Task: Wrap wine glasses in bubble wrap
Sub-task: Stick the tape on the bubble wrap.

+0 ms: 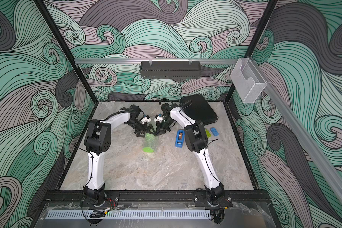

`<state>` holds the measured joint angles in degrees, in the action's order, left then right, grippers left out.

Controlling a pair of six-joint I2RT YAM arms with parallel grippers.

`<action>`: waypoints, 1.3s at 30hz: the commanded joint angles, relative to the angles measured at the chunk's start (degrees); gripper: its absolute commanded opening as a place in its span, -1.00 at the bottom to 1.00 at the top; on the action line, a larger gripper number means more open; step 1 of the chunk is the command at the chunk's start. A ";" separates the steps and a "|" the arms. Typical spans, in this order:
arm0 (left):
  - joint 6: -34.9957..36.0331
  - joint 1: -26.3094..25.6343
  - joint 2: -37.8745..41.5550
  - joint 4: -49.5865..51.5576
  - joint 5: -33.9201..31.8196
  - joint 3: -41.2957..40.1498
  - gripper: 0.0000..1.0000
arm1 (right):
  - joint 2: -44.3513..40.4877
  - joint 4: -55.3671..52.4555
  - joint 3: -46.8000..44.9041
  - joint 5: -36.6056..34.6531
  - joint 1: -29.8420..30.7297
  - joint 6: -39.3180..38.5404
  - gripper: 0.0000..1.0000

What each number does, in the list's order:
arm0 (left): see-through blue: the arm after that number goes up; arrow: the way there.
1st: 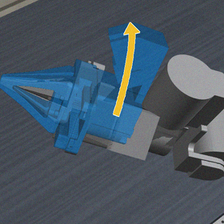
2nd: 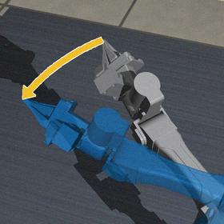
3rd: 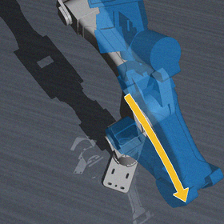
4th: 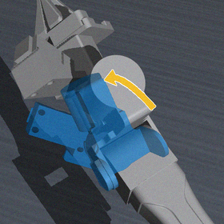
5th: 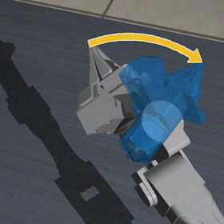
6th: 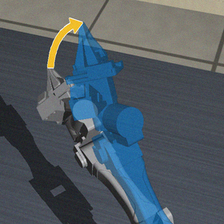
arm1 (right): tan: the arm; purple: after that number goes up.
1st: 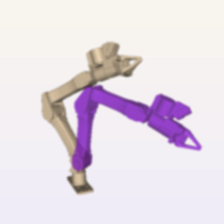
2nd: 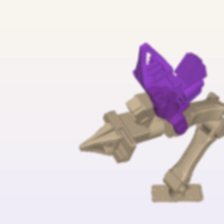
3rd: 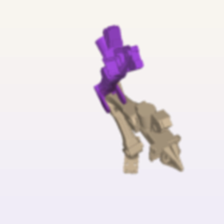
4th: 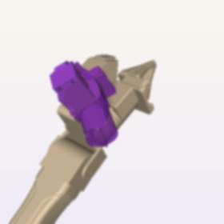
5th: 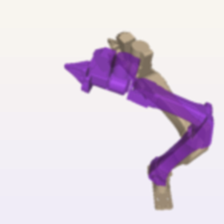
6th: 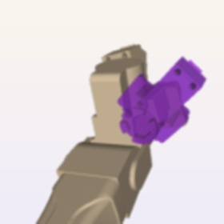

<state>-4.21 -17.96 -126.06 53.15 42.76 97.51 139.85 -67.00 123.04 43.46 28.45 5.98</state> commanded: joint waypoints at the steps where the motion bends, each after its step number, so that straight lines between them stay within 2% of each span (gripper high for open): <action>1: 1.83 -0.50 0.30 2.14 3.85 2.33 0.93 | 2.00 0.89 0.94 0.26 1.17 -1.05 -1.00; 8: 1.85 -0.53 -0.23 2.23 1.72 2.68 0.91 | 2.16 0.85 1.01 0.31 1.22 -1.14 -1.00; 17: 1.02 -0.55 -0.15 1.63 1.33 2.69 0.42 | 2.17 0.85 1.17 0.40 1.30 -1.14 -1.00; 22: 0.60 -0.55 -0.50 1.30 0.31 2.62 0.24 | 2.14 0.73 1.07 0.35 1.42 -1.30 -1.00; 30: 0.78 -0.76 -1.07 1.17 -1.37 2.42 0.18 | 1.72 0.52 0.97 -0.20 1.49 -1.32 -1.00; 39: 1.04 -0.89 -1.61 1.17 -2.69 2.20 0.22 | -1.23 0.38 -0.75 -1.29 0.15 -1.06 -0.61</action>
<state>-3.62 -17.93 -126.19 54.24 40.51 98.15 139.85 -67.42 123.02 43.38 28.80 5.91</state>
